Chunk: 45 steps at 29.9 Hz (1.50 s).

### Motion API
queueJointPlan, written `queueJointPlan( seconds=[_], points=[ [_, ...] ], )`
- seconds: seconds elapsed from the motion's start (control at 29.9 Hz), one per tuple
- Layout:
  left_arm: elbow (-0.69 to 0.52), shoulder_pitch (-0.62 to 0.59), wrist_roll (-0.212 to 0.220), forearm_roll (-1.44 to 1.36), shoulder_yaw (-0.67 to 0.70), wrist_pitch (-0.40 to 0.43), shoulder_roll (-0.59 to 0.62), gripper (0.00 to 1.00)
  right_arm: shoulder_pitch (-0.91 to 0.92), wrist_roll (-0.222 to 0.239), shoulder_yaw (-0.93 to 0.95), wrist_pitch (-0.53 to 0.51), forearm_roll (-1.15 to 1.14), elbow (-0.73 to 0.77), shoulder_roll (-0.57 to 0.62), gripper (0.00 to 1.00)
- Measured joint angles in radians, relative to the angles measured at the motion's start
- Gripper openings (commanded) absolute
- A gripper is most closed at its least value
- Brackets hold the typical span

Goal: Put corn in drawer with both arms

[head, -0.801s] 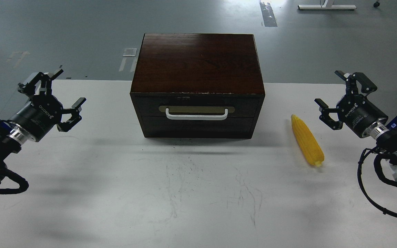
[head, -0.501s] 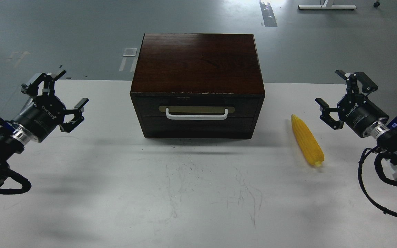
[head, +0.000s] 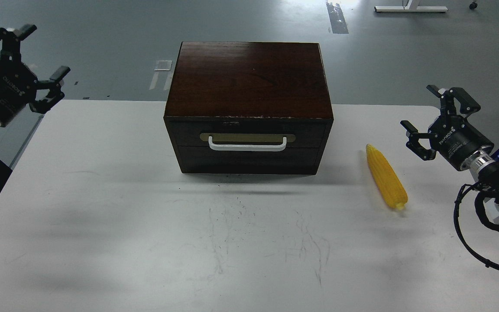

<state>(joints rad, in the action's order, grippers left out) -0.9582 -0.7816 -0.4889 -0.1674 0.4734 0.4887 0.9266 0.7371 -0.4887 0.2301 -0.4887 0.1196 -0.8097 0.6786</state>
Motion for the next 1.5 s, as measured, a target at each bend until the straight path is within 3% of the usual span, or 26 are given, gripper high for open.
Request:
queueJointPlan(
  seconds=[0.13,0.37,0.6,0.94,1.2,1.5],
  points=[
    [-0.045,-0.122,0.000,-0.211,0.003,0.000,0.017,0.99,0.002,0.000,0.005,0.000,0.000,0.000,0.002,1.00],
    [-0.328,-0.321,0.000,-0.648,0.009,0.001,0.037,0.99,0.003,0.000,0.007,0.000,0.000,0.000,0.009,1.00],
    [-0.522,-0.483,0.000,-1.122,0.006,0.000,-0.079,0.99,0.003,0.000,0.006,0.000,-0.001,0.001,0.010,1.00],
    [-0.518,-0.588,0.000,-1.672,-0.079,0.000,-0.310,0.99,0.000,0.000,0.006,0.000,-0.002,0.002,0.010,1.00],
    [-0.461,-0.688,0.000,-1.876,-0.351,0.000,-0.419,0.99,-0.002,0.000,0.006,0.000,-0.001,0.003,0.010,1.00],
    [-0.392,-0.694,0.000,-2.005,-0.464,0.000,-0.526,0.99,-0.002,0.000,0.006,0.000,-0.001,0.003,0.010,1.00]
  ],
)
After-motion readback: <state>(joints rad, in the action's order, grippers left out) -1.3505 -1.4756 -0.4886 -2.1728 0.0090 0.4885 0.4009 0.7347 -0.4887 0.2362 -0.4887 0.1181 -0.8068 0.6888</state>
